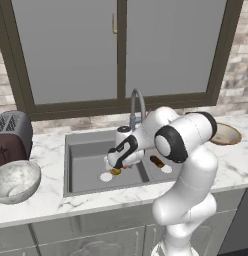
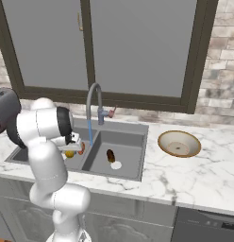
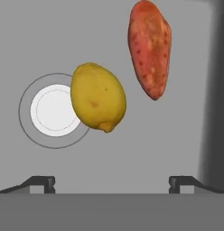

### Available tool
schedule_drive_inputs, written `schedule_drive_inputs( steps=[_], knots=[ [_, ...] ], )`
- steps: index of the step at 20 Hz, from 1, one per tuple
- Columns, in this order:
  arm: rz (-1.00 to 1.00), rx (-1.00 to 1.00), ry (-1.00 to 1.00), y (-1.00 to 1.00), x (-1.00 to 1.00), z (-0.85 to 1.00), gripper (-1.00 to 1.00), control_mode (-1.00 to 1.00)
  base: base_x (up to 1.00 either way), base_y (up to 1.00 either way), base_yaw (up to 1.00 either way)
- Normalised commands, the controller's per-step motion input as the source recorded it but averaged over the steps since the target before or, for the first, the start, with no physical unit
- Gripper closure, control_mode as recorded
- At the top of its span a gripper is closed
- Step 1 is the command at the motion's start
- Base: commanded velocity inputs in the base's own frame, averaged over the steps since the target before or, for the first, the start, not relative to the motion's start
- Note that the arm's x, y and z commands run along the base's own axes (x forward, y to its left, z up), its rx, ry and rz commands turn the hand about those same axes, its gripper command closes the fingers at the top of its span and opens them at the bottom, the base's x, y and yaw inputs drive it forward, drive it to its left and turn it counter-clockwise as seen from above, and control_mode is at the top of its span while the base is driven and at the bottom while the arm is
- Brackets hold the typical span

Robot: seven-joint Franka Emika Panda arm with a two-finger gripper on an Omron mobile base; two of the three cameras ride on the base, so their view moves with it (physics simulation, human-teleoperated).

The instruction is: Pick the sweet potatos from the sink and place them in one bowl. Place the lemon in the other bowl. Then turn off the sink faucet.

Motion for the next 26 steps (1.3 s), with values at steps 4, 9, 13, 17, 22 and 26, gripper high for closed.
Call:
schedule_drive_inputs(
  steps=[4, 9, 13, 17, 22, 26],
  knots=[
    [0.00, -0.04, 0.00, 0.13, 0.25, -0.14, -1.00, -1.00, 0.00, 0.00, 0.00],
    [0.00, -0.04, 0.01, 0.12, 0.23, -0.15, -1.00, -1.00, 0.00, 0.00, 0.00],
    [0.00, -0.02, 0.00, 0.03, 0.23, -0.20, -1.00, -1.00, 0.00, 0.00, 0.00],
    [0.00, -0.02, 0.00, 0.00, 0.26, -0.23, -1.00, -1.00, 0.00, 0.00, 0.00],
    [0.00, -0.02, 0.00, 0.02, 0.22, -0.21, -1.00, -1.00, 0.00, 0.00, 0.00],
    [0.00, -0.01, 0.02, 0.09, 0.01, -0.21, -1.00, -1.00, 0.00, 0.00, 0.00]
  ],
)
